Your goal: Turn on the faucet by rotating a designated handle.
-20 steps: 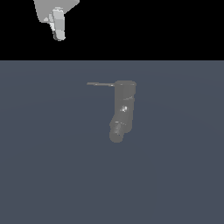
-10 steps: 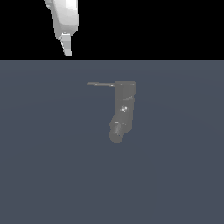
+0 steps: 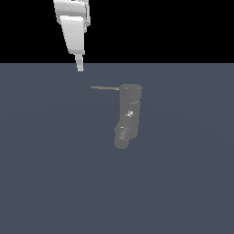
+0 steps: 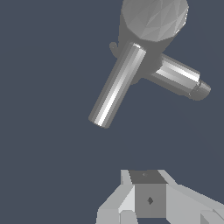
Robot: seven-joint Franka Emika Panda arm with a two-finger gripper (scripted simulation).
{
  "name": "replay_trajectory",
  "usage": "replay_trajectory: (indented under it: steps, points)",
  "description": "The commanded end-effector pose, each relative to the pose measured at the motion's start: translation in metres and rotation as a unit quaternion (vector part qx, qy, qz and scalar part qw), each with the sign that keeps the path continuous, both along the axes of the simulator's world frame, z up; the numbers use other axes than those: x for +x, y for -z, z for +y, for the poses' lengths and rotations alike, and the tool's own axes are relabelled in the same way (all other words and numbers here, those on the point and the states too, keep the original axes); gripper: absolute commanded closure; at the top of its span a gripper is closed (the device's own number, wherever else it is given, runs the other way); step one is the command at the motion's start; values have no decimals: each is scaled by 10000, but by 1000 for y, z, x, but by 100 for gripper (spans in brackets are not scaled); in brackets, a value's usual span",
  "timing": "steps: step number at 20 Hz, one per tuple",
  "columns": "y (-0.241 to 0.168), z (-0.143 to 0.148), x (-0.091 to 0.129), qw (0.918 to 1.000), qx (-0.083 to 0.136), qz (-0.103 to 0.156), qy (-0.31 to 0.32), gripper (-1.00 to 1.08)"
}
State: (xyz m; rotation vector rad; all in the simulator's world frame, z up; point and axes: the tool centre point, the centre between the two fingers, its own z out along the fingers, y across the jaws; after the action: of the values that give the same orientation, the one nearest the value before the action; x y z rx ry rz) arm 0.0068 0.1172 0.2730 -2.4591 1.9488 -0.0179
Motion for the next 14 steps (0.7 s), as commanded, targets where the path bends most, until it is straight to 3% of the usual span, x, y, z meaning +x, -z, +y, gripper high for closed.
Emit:
replay_trajectory:
  steps: [1, 14]
  points:
    - [10, -4, 13, 9995, 0, 5, 309, 108]
    - [58, -38, 72, 9833, 11, 39, 1817, 108]
